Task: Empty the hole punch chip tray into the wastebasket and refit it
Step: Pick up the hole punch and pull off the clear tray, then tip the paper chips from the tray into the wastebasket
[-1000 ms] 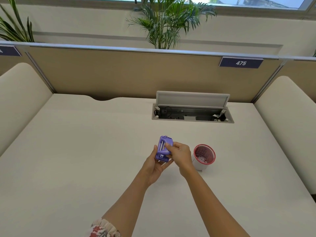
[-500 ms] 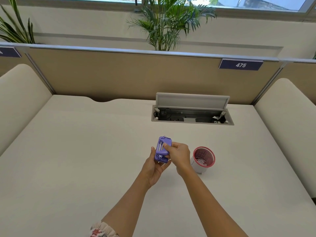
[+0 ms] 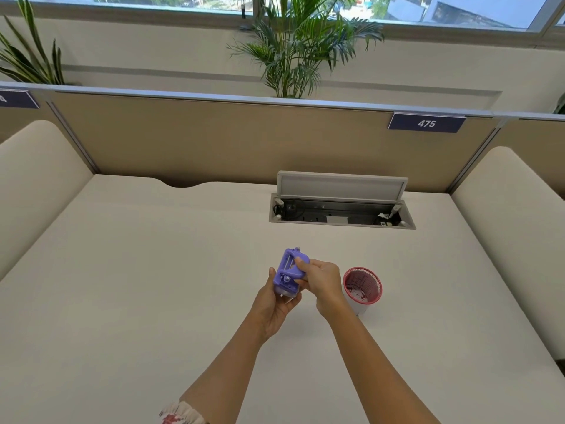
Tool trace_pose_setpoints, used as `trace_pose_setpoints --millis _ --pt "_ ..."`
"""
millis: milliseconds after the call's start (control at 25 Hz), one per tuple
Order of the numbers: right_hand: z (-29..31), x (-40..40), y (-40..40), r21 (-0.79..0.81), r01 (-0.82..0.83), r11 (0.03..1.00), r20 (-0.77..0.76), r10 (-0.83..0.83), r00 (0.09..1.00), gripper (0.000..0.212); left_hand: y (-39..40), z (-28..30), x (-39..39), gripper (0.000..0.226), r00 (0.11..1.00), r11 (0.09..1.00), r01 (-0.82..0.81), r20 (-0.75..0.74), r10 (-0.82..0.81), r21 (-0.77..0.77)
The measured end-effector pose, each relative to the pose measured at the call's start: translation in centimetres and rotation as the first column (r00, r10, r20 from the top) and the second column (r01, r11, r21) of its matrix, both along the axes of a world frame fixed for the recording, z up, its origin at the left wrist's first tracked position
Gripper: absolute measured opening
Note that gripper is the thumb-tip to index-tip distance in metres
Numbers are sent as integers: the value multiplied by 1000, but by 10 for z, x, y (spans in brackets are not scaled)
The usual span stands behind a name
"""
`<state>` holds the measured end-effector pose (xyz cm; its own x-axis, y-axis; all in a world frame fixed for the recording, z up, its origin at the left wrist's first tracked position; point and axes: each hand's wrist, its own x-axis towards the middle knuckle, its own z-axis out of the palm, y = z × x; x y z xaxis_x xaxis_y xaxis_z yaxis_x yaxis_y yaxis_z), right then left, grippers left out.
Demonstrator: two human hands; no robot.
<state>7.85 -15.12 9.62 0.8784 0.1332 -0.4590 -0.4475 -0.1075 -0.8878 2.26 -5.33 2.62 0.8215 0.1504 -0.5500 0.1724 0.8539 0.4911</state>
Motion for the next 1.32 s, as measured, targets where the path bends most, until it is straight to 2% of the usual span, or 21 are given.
trace_pose_setpoints --millis 120,200,360,560,640,800,960,1080,1200,1320 --pt "8 4 -10 167 25 986 -138 -1 990 7 1 2 1 46 1000 1000 2 20 -2 -30" --pt "10 9 -18 270 56 961 -245 13 969 15 1 3 2 47 1000 999 10 9 -9 -38" --pt "13 17 -38 495 163 854 -464 101 880 21 -3 7 3 44 999 1000 14 -28 -15 -15" --pt "4 16 -60 600 278 751 -555 139 820 20 -5 10 4 39 998 1000 -17 -58 16 -19" --pt "-4 13 -63 576 289 765 -568 120 814 21 -3 7 3 38 996 999 -44 -80 44 2" --pt "-23 3 -59 458 231 858 -551 70 831 40 4 -1 -3 42 988 993 -110 -104 114 44" --pt "-47 -10 -42 295 129 947 -516 44 855 28 12 -7 -10 42 976 985 -165 -135 171 53" --pt "-71 -13 -31 177 73 981 -500 26 866 31 14 -9 -14 43 974 984 -170 -144 176 50" --pt "-96 -11 -25 20 -9 1000 -419 17 908 40 14 -10 -18 43 973 984 -171 -147 176 41" --pt "-108 -9 -20 -148 18 989 -328 -67 942 42 13 -11 -22 42 973 985 -167 -157 171 41"
